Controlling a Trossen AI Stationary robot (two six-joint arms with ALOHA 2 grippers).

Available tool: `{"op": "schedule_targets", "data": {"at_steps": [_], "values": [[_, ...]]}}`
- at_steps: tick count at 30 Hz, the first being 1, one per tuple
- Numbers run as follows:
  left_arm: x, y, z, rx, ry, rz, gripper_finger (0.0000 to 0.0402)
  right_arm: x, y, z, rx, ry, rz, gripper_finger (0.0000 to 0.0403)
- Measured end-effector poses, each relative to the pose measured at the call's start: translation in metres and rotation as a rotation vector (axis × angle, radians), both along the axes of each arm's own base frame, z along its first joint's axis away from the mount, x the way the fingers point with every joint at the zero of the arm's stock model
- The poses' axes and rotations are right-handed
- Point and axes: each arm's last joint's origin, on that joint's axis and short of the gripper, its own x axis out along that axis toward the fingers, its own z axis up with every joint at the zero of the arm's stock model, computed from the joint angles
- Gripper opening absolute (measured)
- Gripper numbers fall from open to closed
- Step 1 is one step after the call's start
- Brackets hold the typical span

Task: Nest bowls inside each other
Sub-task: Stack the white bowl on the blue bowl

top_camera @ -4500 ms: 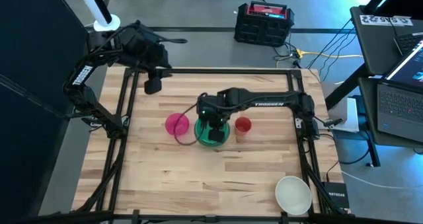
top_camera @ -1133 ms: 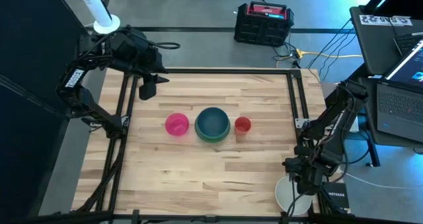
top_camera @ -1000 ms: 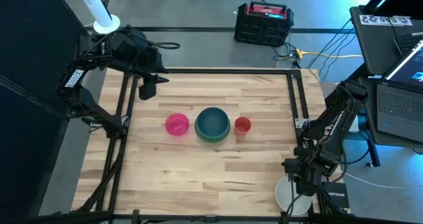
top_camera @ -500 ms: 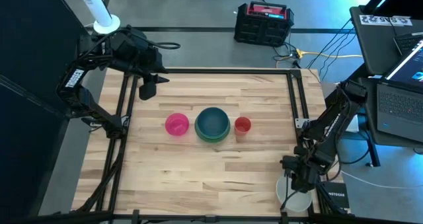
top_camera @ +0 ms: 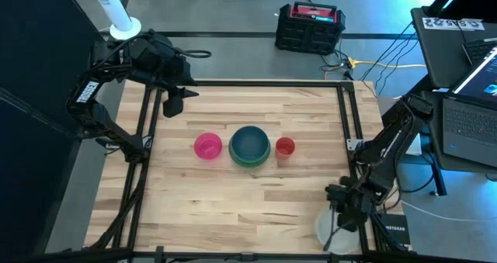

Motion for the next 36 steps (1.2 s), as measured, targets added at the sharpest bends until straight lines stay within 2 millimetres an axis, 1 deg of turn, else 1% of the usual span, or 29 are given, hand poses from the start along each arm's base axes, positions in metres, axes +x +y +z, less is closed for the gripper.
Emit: {"op": "schedule_targets", "data": {"at_steps": [4,6,8,11,15,18,20,24,26,28,30,33,36], "values": [[0.000,0.000,0.000,-0.004,-0.001,0.004,0.0125,0.057,-0.009,0.030,-0.040,-0.103,0.016,0.0000],[0.000,0.000,0.000,0.000,0.000,-0.001,0.0125,0.087,-0.020,0.044,-0.070,-0.148,0.028,0.0000],[0.000,0.000,0.000,0.004,0.001,-0.005,0.0125,0.117,-0.036,0.058,-0.107,-0.192,0.039,0.0000],[0.000,0.000,0.000,0.011,0.003,-0.013,0.0125,0.158,-0.069,0.076,-0.174,-0.251,0.055,0.0000],[0.000,0.000,0.000,0.019,0.006,-0.023,0.0125,0.204,-0.127,0.098,-0.274,-0.303,0.078,0.0000],[0.000,0.000,0.000,0.023,0.008,-0.028,0.0125,0.238,-0.163,0.107,-0.294,-0.287,0.090,0.0000],[0.000,0.000,0.000,0.022,0.007,-0.028,0.0125,0.256,-0.186,0.109,-0.309,-0.262,0.092,0.0000],[0.000,0.000,0.000,0.023,0.008,-0.030,0.0125,0.279,-0.225,0.109,-0.334,-0.188,0.095,0.0000],[0.000,0.000,0.000,0.022,0.008,-0.030,0.0125,0.286,-0.242,0.105,-0.332,-0.138,0.100,0.0000],[0.000,0.000,0.000,0.021,0.007,-0.028,0.0125,0.290,-0.253,0.099,-0.329,-0.093,0.107,0.0000],[0.000,-0.001,0.000,0.019,0.006,-0.030,0.0124,0.293,-0.261,0.091,-0.319,-0.060,0.114,0.0000],[0.000,-0.001,0.000,0.013,0.004,-0.034,0.0124,0.297,-0.265,0.079,-0.312,-0.026,0.132,0.0000],[0.000,-0.001,0.000,0.012,0.004,-0.034,0.0099,0.301,-0.268,0.067,-0.306,0.004,0.155,0.0000]]}}
